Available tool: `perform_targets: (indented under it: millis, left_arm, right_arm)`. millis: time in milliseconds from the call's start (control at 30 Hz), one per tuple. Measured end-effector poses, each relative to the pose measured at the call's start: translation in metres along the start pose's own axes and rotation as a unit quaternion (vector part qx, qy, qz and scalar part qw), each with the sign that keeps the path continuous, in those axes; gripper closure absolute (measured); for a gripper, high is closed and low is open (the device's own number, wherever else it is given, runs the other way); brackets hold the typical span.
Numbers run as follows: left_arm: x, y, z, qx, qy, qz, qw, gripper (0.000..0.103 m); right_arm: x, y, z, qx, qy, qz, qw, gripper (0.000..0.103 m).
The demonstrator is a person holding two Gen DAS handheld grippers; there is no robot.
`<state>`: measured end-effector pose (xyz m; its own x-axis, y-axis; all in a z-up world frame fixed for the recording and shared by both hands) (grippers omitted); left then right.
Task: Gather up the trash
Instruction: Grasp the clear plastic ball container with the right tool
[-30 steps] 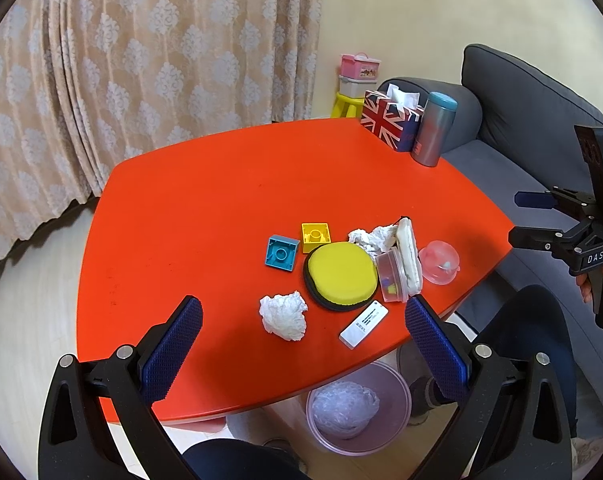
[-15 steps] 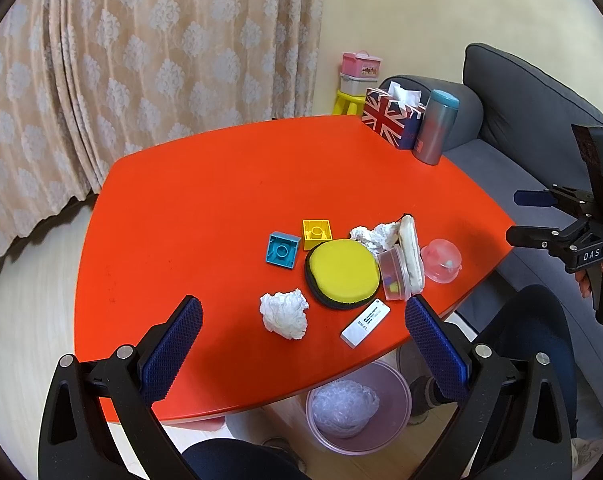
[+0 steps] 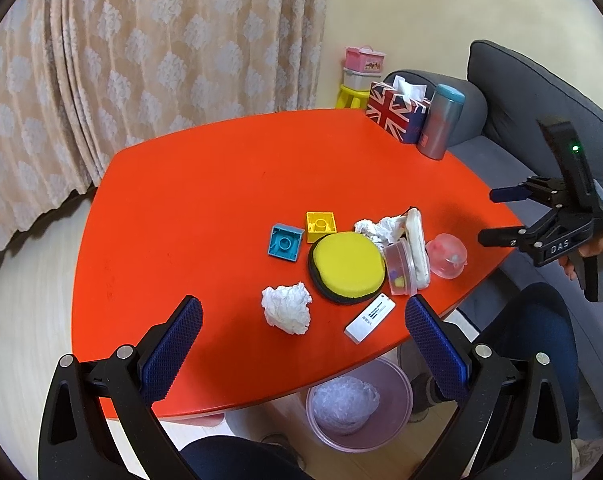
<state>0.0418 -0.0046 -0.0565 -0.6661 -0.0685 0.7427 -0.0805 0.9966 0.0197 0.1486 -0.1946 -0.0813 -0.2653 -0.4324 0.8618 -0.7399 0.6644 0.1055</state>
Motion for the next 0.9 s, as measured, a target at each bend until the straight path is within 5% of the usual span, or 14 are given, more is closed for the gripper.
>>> perform_targets:
  millis: [500, 567, 733, 900]
  left_arm:
    - [-0.012, 0.007, 0.007, 0.010, 0.024, -0.003, 0.9997, 0.006]
    - [-0.014, 0.007, 0.008, 0.010, 0.026, -0.003, 0.9996, 0.006]
    - [-0.016, 0.007, 0.010, 0.010, 0.031, -0.001, 0.9995, 0.006]
    - [-0.018, 0.008, 0.010, 0.009, 0.035, -0.001, 0.9994, 0.006]
  right_arm:
    - [-0.057, 0.004, 0.011, 0.043, 0.085, -0.033, 0.995, 0.004]
    - [-0.059, 0.003, 0.011, 0.043, 0.091, -0.034, 0.994, 0.023]
    - [-0.066, -0.001, 0.012, 0.045, 0.098, -0.031, 0.994, 0.047]
    - [-0.060, -0.003, 0.011, 0.037, 0.084, -0.035, 0.995, 0.048]
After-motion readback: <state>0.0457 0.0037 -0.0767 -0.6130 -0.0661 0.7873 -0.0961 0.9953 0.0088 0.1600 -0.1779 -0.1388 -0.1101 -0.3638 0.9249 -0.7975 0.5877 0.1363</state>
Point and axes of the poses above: each gripper's, at about its wrist camera, not at the fingertips, and x roughly against the way its jaws point, y to its left, z to its underside, the point moved 5 cm from there along -x, roughly the way its jaws point, and after that the axes turned 7 degrees about -z, right-handed, at the moved point
